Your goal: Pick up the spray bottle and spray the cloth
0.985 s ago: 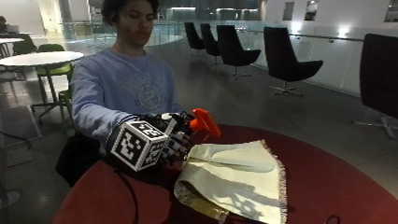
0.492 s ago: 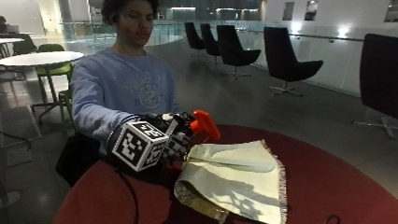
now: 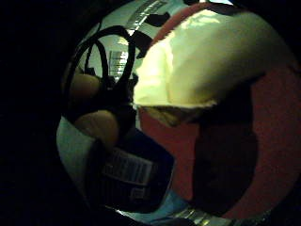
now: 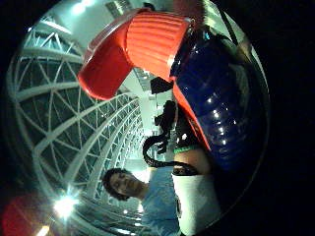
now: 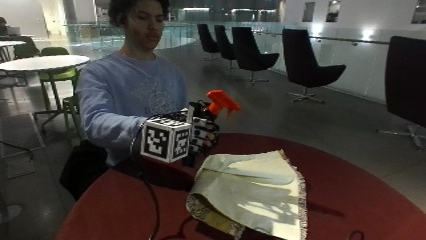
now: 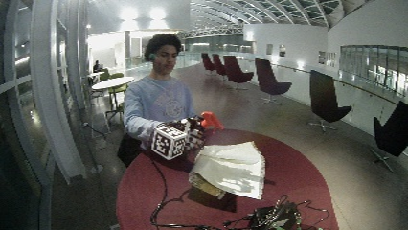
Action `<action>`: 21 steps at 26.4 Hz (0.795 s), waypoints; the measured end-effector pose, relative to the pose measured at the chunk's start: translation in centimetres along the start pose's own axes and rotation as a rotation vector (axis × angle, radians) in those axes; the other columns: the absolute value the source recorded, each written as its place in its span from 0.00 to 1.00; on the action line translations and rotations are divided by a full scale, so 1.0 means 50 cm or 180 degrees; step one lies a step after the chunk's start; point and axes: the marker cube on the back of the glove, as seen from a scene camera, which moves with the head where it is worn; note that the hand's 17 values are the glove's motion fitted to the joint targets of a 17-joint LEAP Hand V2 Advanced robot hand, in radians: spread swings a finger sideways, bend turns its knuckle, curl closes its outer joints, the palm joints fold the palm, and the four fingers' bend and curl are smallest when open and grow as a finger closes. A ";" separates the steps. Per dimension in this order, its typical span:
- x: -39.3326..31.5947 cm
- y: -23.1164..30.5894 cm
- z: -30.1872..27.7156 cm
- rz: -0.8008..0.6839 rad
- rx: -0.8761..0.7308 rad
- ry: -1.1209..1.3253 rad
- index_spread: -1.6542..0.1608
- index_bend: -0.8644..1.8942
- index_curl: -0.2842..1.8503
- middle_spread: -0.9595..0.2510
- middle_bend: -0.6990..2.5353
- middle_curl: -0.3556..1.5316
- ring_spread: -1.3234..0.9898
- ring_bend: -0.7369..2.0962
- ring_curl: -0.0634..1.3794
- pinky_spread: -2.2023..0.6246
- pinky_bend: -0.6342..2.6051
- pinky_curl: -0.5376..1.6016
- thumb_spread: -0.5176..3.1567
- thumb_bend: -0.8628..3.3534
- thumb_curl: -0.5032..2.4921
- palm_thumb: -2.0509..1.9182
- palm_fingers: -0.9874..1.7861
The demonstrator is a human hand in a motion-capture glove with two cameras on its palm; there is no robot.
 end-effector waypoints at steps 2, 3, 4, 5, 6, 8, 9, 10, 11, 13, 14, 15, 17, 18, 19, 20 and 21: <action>-0.021 -0.009 0.037 -0.0260 -0.0049 -0.0070 0.83 0.36 0.30 0.77 0.31 0.44 0.59 0.45 0.33 0.87 0.26 0.42 0.44 0.20 0.33 0.69 0.76; -0.030 -0.016 0.059 -0.0393 -0.0081 -0.0096 0.83 0.36 0.30 0.76 0.31 0.44 0.59 0.45 0.33 0.87 0.26 0.42 0.44 0.20 0.33 0.69 0.76; -0.039 -0.024 0.085 -0.0526 -0.0115 -0.0113 0.83 0.36 0.30 0.76 0.31 0.44 0.59 0.45 0.33 0.87 0.26 0.42 0.44 0.20 0.33 0.69 0.76; -0.047 -0.033 0.113 -0.0652 -0.0152 -0.0123 0.82 0.36 0.30 0.76 0.31 0.44 0.59 0.45 0.32 0.87 0.25 0.42 0.44 0.20 0.33 0.69 0.75; -0.054 -0.043 0.144 -0.0766 -0.0191 -0.0131 0.82 0.37 0.30 0.76 0.32 0.44 0.59 0.44 0.32 0.87 0.25 0.42 0.44 0.20 0.33 0.69 0.75; -0.065 -0.064 0.212 -0.0949 -0.0266 -0.0168 0.82 0.37 0.31 0.76 0.32 0.44 0.58 0.44 0.32 0.87 0.24 0.41 0.44 0.20 0.33 0.69 0.74; -0.070 -0.076 0.247 -0.1017 -0.0291 -0.0201 0.81 0.37 0.31 0.76 0.33 0.45 0.58 0.43 0.32 0.87 0.24 0.41 0.44 0.20 0.33 0.70 0.74; -0.074 -0.088 0.281 -0.1072 -0.0308 -0.0237 0.81 0.37 0.31 0.76 0.33 0.45 0.58 0.43 0.32 0.87 0.24 0.40 0.44 0.20 0.33 0.70 0.73; -0.077 -0.101 0.315 -0.1114 -0.0319 -0.0268 0.81 0.37 0.31 0.76 0.33 0.45 0.58 0.43 0.32 0.87 0.23 0.40 0.44 0.20 0.33 0.70 0.73; -0.078 -0.124 0.379 -0.1168 -0.0342 -0.0303 0.80 0.37 0.31 0.76 0.34 0.45 0.58 0.42 0.32 0.86 0.23 0.40 0.44 0.20 0.33 0.70 0.72; -0.076 -0.132 0.409 -0.1179 -0.0367 -0.0309 0.80 0.37 0.31 0.76 0.34 0.45 0.57 0.42 0.31 0.86 0.23 0.39 0.44 0.20 0.33 0.70 0.72; -0.071 -0.138 0.436 -0.1181 -0.0408 -0.0308 0.79 0.37 0.31 0.76 0.35 0.45 0.57 0.41 0.31 0.86 0.23 0.39 0.43 0.20 0.33 0.70 0.71; -0.056 -0.143 0.484 -0.1172 -0.0512 -0.0283 0.79 0.37 0.31 0.76 0.35 0.45 0.57 0.41 0.31 0.86 0.22 0.38 0.43 0.20 0.33 0.70 0.71; -0.048 -0.145 0.502 -0.1165 -0.0549 -0.0262 0.78 0.37 0.31 0.76 0.36 0.46 0.57 0.41 0.31 0.86 0.23 0.38 0.43 0.20 0.33 0.70 0.71; -0.039 -0.146 0.516 -0.1156 -0.0564 -0.0242 0.78 0.37 0.31 0.76 0.36 0.46 0.57 0.40 0.31 0.86 0.22 0.38 0.43 0.20 0.33 0.70 0.70; -0.032 -0.148 0.526 -0.1146 -0.0564 -0.0225 0.78 0.37 0.31 0.76 0.36 0.46 0.57 0.40 0.31 0.86 0.22 0.37 0.43 0.20 0.33 0.70 0.70; -0.024 -0.150 0.533 -0.1133 -0.0555 -0.0205 0.78 0.37 0.31 0.76 0.36 0.46 0.57 0.40 0.31 0.86 0.22 0.37 0.43 0.20 0.33 0.70 0.70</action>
